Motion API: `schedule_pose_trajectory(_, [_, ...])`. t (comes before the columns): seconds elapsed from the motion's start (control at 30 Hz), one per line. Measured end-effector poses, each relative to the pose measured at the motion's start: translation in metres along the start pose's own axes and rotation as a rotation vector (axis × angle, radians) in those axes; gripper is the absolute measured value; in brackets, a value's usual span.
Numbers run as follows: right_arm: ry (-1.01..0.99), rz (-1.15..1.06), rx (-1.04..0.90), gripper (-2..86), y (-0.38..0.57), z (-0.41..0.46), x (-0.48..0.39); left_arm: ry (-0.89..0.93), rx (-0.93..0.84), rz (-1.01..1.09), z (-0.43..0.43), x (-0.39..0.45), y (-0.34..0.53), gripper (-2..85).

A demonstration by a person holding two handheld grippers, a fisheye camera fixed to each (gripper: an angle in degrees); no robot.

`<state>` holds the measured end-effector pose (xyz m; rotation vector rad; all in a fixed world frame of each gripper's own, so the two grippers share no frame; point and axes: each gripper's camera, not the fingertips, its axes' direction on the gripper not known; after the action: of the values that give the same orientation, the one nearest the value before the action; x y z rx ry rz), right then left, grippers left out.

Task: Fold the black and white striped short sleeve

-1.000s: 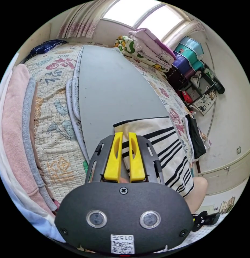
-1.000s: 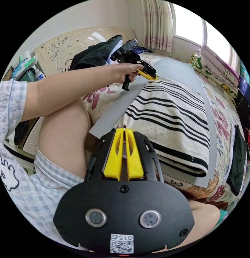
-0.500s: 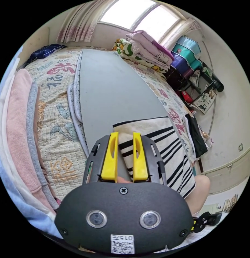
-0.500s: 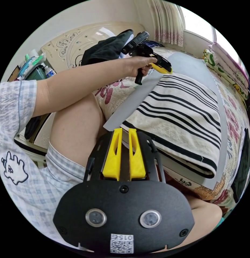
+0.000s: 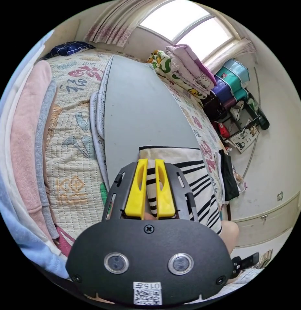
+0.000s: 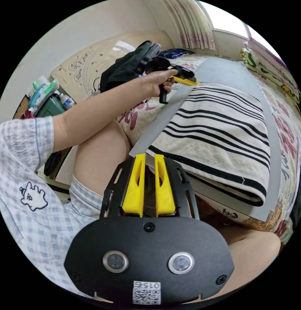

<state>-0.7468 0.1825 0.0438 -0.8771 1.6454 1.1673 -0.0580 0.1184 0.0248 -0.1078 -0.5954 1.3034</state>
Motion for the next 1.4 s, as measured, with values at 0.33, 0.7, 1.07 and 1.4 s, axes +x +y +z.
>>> schedule_pose_trajectory(0.33, [0.06,0.365,0.343,13.1,-0.111,-0.159,0.126,-0.029,0.057,0.067,-0.011,0.002,0.013,16.7])
schedule_pose_trajectory(0.7, [0.092,0.476,0.155,13.6,-0.3,-0.127,0.183,-0.105,0.047,0.125,0.004,0.013,0.002,20.5])
schedule_pose_trajectory(1.07, [0.065,0.341,-0.052,10.8,-0.441,-0.078,0.102,-0.07,0.007,0.032,-0.017,-0.034,-0.009,24.2])
schedule_pose_trajectory(1.4, [0.035,0.167,-0.146,10.3,-0.508,-0.059,-0.01,-0.083,-0.099,0.033,-0.018,-0.035,-0.023,17.2])
